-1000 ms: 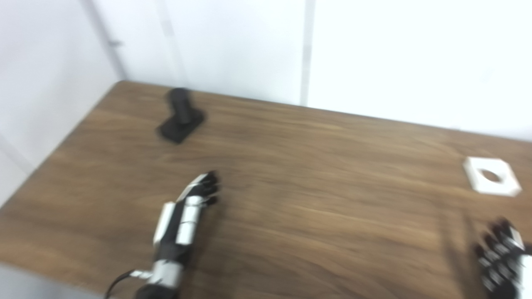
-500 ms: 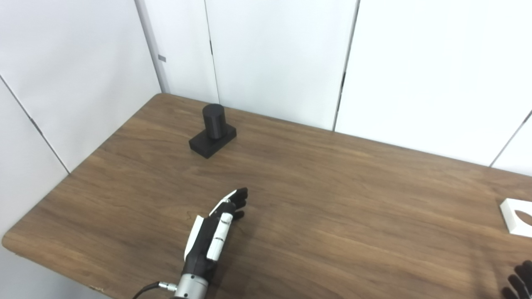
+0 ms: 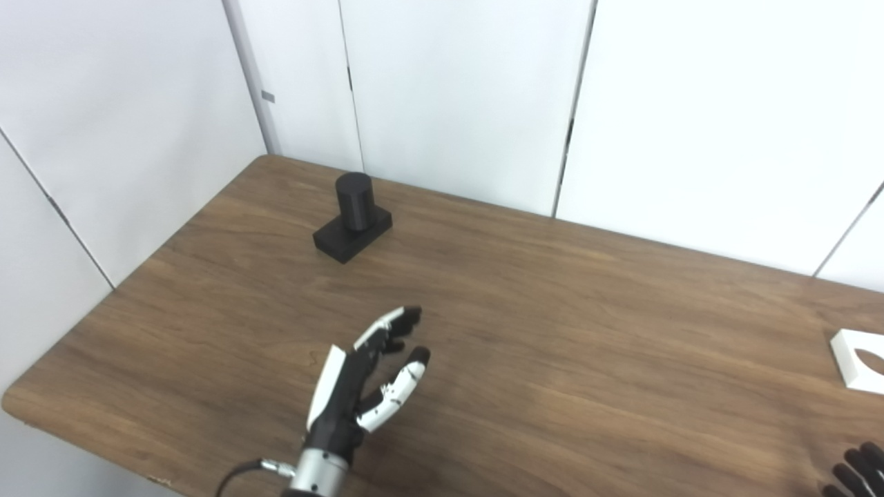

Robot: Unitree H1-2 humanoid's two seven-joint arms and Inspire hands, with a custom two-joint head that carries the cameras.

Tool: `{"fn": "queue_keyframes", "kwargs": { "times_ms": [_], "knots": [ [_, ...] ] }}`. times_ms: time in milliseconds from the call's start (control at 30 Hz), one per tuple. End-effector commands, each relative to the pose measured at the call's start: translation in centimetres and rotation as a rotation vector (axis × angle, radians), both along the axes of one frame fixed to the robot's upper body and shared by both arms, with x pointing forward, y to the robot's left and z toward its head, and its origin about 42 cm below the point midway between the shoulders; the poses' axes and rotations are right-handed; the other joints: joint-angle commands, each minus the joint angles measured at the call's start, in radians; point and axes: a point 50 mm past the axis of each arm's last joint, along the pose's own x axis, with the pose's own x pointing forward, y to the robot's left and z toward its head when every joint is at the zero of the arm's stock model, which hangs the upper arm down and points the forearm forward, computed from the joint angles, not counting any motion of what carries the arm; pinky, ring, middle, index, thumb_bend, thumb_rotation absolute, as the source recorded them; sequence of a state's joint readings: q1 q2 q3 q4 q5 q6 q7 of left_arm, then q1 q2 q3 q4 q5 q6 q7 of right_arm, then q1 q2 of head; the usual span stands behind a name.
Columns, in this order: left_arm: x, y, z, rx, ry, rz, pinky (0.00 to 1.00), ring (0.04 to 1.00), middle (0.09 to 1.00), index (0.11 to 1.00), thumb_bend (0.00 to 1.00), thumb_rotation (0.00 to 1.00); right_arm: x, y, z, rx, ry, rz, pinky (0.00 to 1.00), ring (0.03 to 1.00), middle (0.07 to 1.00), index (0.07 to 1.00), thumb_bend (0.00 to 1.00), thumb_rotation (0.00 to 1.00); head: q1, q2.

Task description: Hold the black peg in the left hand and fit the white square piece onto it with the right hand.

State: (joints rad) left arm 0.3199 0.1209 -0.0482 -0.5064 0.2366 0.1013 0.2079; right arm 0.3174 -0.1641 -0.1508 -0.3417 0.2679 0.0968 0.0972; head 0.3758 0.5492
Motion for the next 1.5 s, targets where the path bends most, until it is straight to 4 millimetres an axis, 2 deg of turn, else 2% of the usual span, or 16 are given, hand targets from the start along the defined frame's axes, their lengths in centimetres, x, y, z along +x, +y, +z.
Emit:
{"fn": "queue_keyframes", "kwargs": {
  "times_ms": [0, 33, 100, 167, 267, 400, 467, 533, 667, 900, 1033, 1167, 1300, 1467],
  "knots": [
    [1.0, 0.0, 2.1, 0.029, -0.066, 0.047, 0.76, 0.846, 0.854, 0.845, 0.5, 0.41, 0.0, -0.3, 0.8, -0.025, -0.047, 0.005, 0.84, 0.876, 0.869, 0.836, 0.7, 0.98, -0.001, 0.0],
    [1.6, 0.6, 2.9, 0.08, -0.083, 0.068, 0.75, 0.843, 0.852, 0.843, 0.51, 0.39, -0.1, -0.2, 0.7, -0.026, -0.05, 0.004, 0.84, 0.875, 0.868, 0.836, 0.71, 0.98, 0.0, -0.002],
    [2.6, 1.6, 3.9, 0.163, -0.105, 0.12, 0.75, 0.83, 0.848, 0.847, 0.59, 0.4, 0.0, -0.1, 0.7, -0.028, -0.054, 0.003, 0.83, 0.866, 0.86, 0.83, 0.72, 0.97, 0.001, -0.004],
    [3.6, 2.2, 4.7, 0.234, -0.122, 0.182, 0.78, 0.83, 0.829, 0.814, 0.69, 0.39, 0.0, -0.1, 0.6, -0.035, -0.057, 0.004, 0.81, 0.857, 0.854, 0.826, 0.73, 0.96, 0.001, -0.004],
    [5.3, 3.2, 5.6, 0.351, -0.138, 0.258, 0.8, 0.824, 0.813, 0.793, 0.75, 0.34, 0.0, -0.1, 0.6, -0.046, -0.057, 0.007, 0.79, 0.859, 0.854, 0.822, 0.76, 0.95, 0.001, -0.009],
    [7.6, 4.5, 6.5, 0.553, -0.094, 0.387, 0.68, 0.78, 0.792, 0.755, 0.8, 0.36, 0.1, 0.0, 0.4, -0.049, -0.058, 0.005, 0.8, 0.865, 0.854, 0.81, 0.79, 0.93, 0.002, -0.014],
    [8.6, 5.0, 6.8, 0.624, -0.066, 0.423, 0.66, 0.787, 0.798, 0.759, 0.8, 0.39, 0.2, 0.0, 0.4, -0.048, -0.057, 0.005, 0.83, 0.88, 0.866, 0.816, 0.82, 0.92, 0.002, -0.013],
    [9.5, 5.6, 7.0, 0.69, -0.024, 0.444, 0.69, 0.811, 0.814, 0.778, 0.79, 0.45, 0.2, 0.0, 0.3, -0.046, -0.058, 0.01, 0.84, 0.889, 0.875, 0.82, 0.82, 0.91, 0.003, -0.012],
    [11.4, 6.9, 7.7, 0.803, 0.055, 0.446, 0.9, 0.884, 0.863, 0.83, 0.81, 0.57, 0.4, 0.0, 0.2, -0.027, -0.067, 0.02, 0.86, 0.895, 0.885, 0.826, 0.81, 0.9, -0.004, -0.013],
    [14.7, 9.1, 6.9, 0.983, 0.194, 0.42, 0.93, 0.934, 0.913, 0.857, 0.9, 0.72, 0.4, 0.2, 0.0, -0.041, -0.074, 0.014, 0.81, 0.878, 0.87, 0.813, 0.81, 0.9, -0.013, -0.014],
    [15.8, 9.8, 6.8, 1.03, 0.224, 0.437, 0.99, 0.966, 0.946, 0.877, 0.93, 0.78, 0.4, 0.2, 0.1, -0.046, -0.073, 0.008, 0.79, 0.864, 0.86, 0.803, 0.82, 0.9, -0.011, -0.012],
    [16.7, 10.6, 6.7, 1.063, 0.258, 0.465, 1.0, 0.986, 0.968, 0.89, 0.95, 0.83, 0.4, 0.3, 0.0, -0.047, -0.078, 0.015, 0.78, 0.863, 0.859, 0.799, 0.84, 0.9, -0.014, -0.011],
    [17.5, 11.4, 6.1, 1.069, 0.292, 0.497, 1.0, 0.994, 0.969, 0.886, 0.95, 0.86, 0.5, 0.5, 0.0, -0.041, -0.08, 0.021, 0.78, 0.869, 0.865, 0.801, 0.86, 0.89, -0.018, -0.01],
    [18.4, 12.2, 5.2, 1.064, 0.323, 0.538, 1.0, 0.978, 0.958, 0.863, 0.95, 0.82, 0.4, 0.7, 0.1, -0.035, -0.08, 0.018, 0.77, 0.869, 0.867, 0.807, 0.87, 0.89, -0.022, -0.008]
  ]
}}
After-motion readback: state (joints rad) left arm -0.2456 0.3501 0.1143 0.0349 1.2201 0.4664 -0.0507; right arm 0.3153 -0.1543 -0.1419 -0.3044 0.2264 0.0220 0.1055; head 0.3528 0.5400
